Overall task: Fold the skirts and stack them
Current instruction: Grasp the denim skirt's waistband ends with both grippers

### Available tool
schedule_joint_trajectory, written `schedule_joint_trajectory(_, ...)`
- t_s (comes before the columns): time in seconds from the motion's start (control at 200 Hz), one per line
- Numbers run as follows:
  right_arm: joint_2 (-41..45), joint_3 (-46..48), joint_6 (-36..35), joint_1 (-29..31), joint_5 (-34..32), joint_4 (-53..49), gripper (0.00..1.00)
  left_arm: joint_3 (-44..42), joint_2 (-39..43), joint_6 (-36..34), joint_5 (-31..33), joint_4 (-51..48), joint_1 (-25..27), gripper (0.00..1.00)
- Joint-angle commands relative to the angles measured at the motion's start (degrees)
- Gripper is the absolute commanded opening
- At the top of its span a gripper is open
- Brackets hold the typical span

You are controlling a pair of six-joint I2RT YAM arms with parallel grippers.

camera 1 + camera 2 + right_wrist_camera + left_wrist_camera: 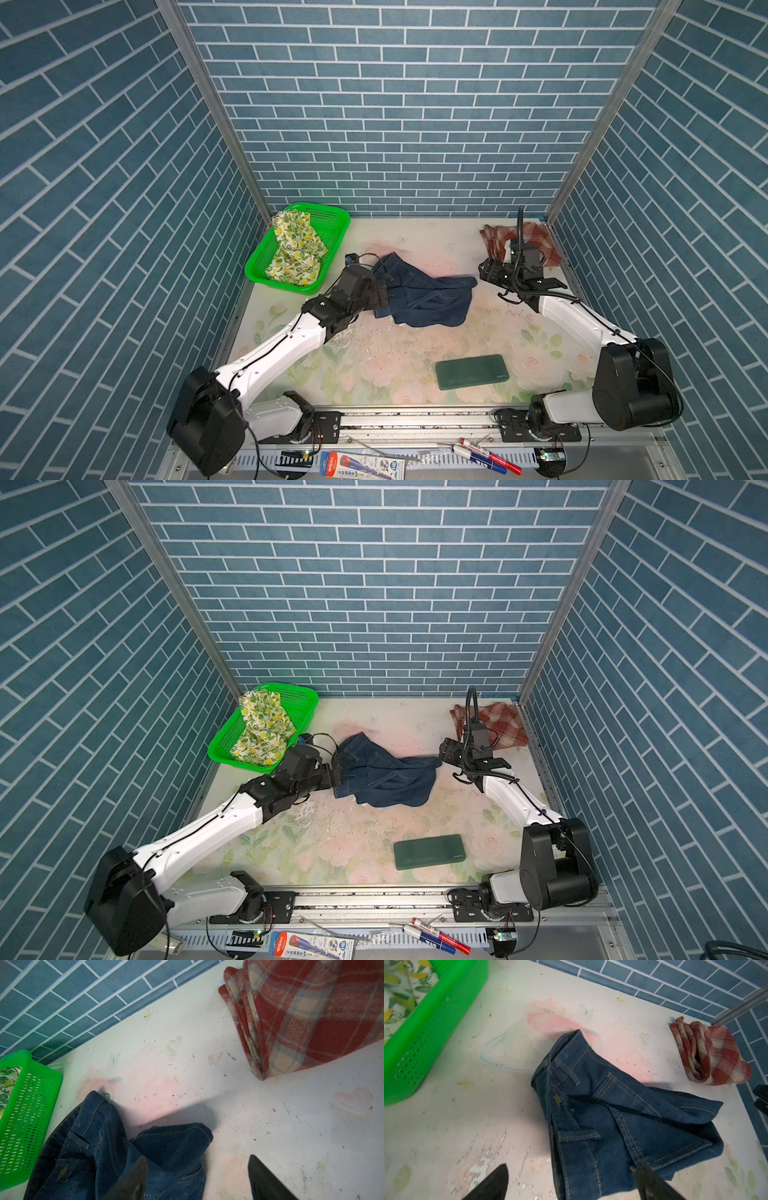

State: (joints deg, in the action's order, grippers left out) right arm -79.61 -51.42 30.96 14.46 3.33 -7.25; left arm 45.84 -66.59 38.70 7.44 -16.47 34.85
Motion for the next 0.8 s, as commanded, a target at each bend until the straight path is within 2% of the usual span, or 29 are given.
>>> schedule_joint_trajectory(0.0, 1.01, -1.25, -2.22, 0.95, -1.73, -1.25, 0.76, -4.86, 2.21, 9.23, -2.74, 0.79, 0.0, 0.96)
schedule_joint_trajectory(0.14, 1.94, -0.79, -2.22, 1.84, -2.41, -1.69, 0.76, -10.39, 0.07, 17.36, -7.44, 10.67, -0.05, 0.96)
schedule_joint_trajectory(0.25, 3.07, -0.26, -2.22, 2.33, -3.07, -2.09, 0.76, -14.5, -3.57, 28.2, -8.72, 22.3, 0.04, 0.95)
schedule_joint_trajectory(0.35, 3.98, 0.18, -2.3, 2.72, -3.72, -2.25, 0.76, -18.21, -8.26, 36.55, -6.84, 35.0, 0.12, 0.92)
schedule_joint_trajectory(0.45, 4.29, 0.49, -2.56, 2.96, -4.25, -2.72, 0.76, -18.7, -11.8, 40.81, -4.28, 42.64, 0.85, 0.9)
schedule_joint_trajectory(0.495, 4.29, 0.66, -2.72, 3.03, -4.42, -2.88, 0.76, -18.79, -12.97, 42.32, -3.55, 44.9, 1.16, 0.86)
schedule_joint_trajectory(0.595, 4.2, 1.18, -3.09, 3.26, -4.87, -3.08, 0.76, -18.6, -13.66, 44.62, -2.98, 47.43, 1.58, 0.69)
schedule_joint_trajectory(0.675, 3.99, 1.69, -3.34, 3.24, -5.15, -2.86, 0.76, -17.85, -12.43, 44.76, -2.4, 47.02, 2.25, 0.39)
schedule_joint_trajectory(0.705, 3.85, 1.84, -3.51, 3.34, -5.18, -2.86, 0.76, -17.37, -11.78, 44.71, -2.21, 46.31, 2.5, 0.22)
schedule_joint_trajectory(0.735, 3.73, 1.93, -3.67, 3.3, -5.07, -2.79, 0.76, -16.79, -10.88, 44.5, -1.98, 45.39, 2.82, 0.09)
schedule_joint_trajectory(0.77, 3.59, 2.01, -3.92, 3.3, -4.94, -2.69, 0.76, -15.92, -9.87, 43.9, -1.97, 44.25, 2.97, 0.0)
schedule_joint_trajectory(0.795, 3.59, 2.15, -4.11, 3.32, -4.62, -2.54, 0.76, -15.08, -9.11, 43.09, -2.04, 43.3, 2.94, 0.0)
